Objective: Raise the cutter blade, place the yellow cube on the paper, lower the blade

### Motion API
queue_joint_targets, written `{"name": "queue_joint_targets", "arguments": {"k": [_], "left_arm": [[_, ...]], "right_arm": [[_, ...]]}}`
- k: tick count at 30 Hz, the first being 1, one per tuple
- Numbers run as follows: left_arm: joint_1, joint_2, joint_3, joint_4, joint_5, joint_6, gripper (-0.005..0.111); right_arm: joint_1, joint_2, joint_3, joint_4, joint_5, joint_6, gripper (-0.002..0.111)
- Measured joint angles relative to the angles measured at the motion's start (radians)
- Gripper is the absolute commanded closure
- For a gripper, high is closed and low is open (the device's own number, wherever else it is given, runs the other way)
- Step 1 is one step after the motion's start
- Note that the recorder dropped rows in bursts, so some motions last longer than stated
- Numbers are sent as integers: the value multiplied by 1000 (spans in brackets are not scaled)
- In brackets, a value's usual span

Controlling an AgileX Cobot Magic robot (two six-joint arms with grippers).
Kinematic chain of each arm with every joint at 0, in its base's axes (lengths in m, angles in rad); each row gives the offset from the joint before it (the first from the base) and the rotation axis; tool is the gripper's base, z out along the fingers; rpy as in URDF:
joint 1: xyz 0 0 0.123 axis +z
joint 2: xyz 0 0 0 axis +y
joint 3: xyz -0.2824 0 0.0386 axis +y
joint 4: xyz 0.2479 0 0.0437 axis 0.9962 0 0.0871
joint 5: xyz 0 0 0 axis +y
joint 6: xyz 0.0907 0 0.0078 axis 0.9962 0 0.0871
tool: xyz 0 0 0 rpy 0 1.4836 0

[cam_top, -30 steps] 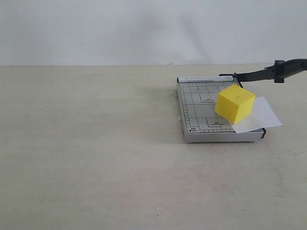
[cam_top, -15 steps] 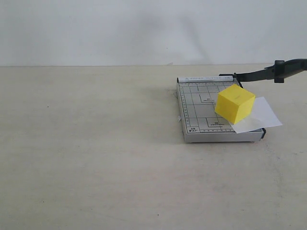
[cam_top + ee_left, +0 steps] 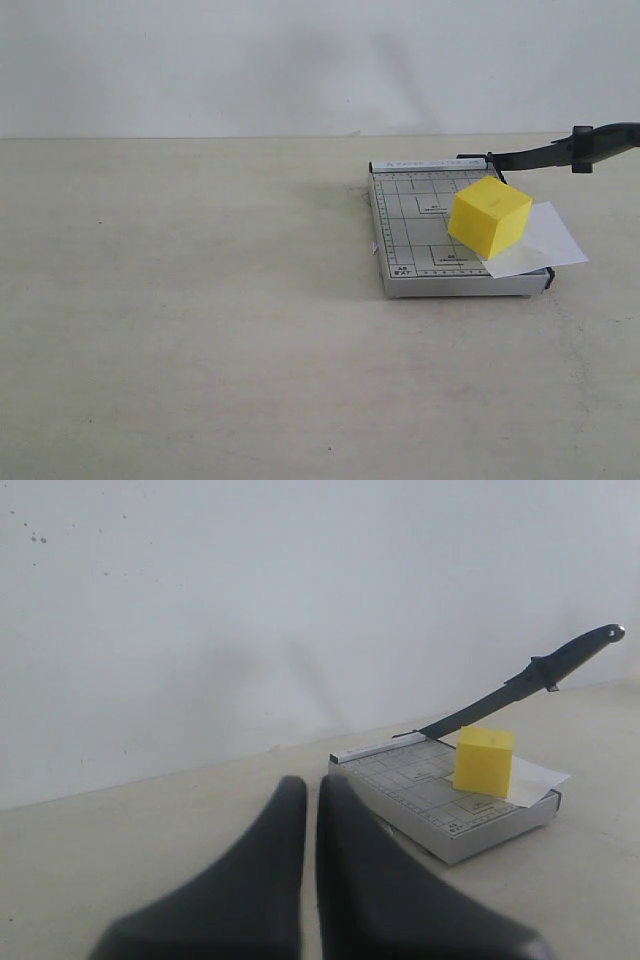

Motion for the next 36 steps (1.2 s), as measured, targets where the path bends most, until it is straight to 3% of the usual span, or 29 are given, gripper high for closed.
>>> {"name": "queue_joint_targets", "arguments": {"k": [6, 10, 17, 22, 26, 29, 30, 34, 36], "left_arm": [[68, 0, 0, 0, -2, 0, 102], [198, 0, 0, 0, -5, 0, 102], [355, 0, 0, 0, -5, 0, 102], [383, 0, 0, 0, -5, 0, 102], [471, 0, 0, 0, -5, 0, 102], [488, 0, 0, 0, -5, 0, 102], [490, 0, 0, 0, -5, 0, 102], [490, 0, 0, 0, -5, 0, 102], [490, 0, 0, 0, -5, 0, 102]], "right_arm": [[0, 0, 0, 0, 0, 0, 108], [0, 0, 0, 0, 0, 0, 108], [0, 0, 0, 3, -69, -2, 108], [0, 0, 0, 85, -191, 55, 108], [0, 0, 0, 171, -237, 104, 108], [0, 0, -2, 177, -262, 91, 107], [0, 0, -31, 167, -218, 30, 104], [0, 3, -189, 65, -60, -160, 56], [0, 20, -254, 8, -23, -157, 43]]}}
